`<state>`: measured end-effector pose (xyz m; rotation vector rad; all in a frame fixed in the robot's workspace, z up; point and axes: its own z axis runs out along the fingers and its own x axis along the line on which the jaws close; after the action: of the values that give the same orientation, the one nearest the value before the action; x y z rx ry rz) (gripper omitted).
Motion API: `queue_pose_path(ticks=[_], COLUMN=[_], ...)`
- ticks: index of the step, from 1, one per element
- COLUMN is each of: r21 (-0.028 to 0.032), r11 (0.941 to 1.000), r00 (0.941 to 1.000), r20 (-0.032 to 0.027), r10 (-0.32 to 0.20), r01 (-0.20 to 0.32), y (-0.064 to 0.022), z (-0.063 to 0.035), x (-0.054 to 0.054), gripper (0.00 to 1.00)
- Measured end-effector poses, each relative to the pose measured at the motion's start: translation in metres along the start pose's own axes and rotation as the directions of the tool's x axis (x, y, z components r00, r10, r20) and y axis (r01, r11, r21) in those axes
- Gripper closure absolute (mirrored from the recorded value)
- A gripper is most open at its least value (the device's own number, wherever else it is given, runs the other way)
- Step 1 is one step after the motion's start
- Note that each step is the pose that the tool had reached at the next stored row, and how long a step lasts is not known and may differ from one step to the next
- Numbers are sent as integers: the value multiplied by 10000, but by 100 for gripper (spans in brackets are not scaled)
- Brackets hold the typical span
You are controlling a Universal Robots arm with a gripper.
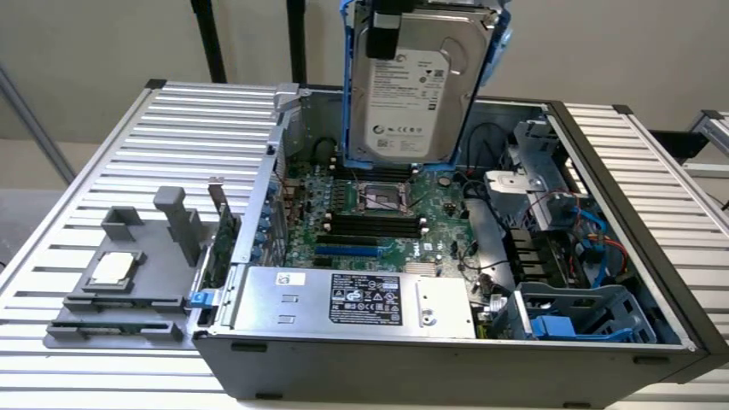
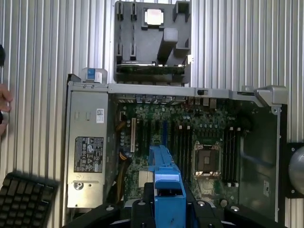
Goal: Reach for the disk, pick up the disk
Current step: 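Pick up the disk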
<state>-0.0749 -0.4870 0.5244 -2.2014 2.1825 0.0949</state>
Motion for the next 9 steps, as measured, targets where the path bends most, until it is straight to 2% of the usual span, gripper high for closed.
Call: queue_pose_path(ticks=[9], r21=[1], r11=[10000], r00=[10000], r20=[1], r10=[-1], r01=[1], y=[-407], z=[-1], x=[124], gripper=[67])
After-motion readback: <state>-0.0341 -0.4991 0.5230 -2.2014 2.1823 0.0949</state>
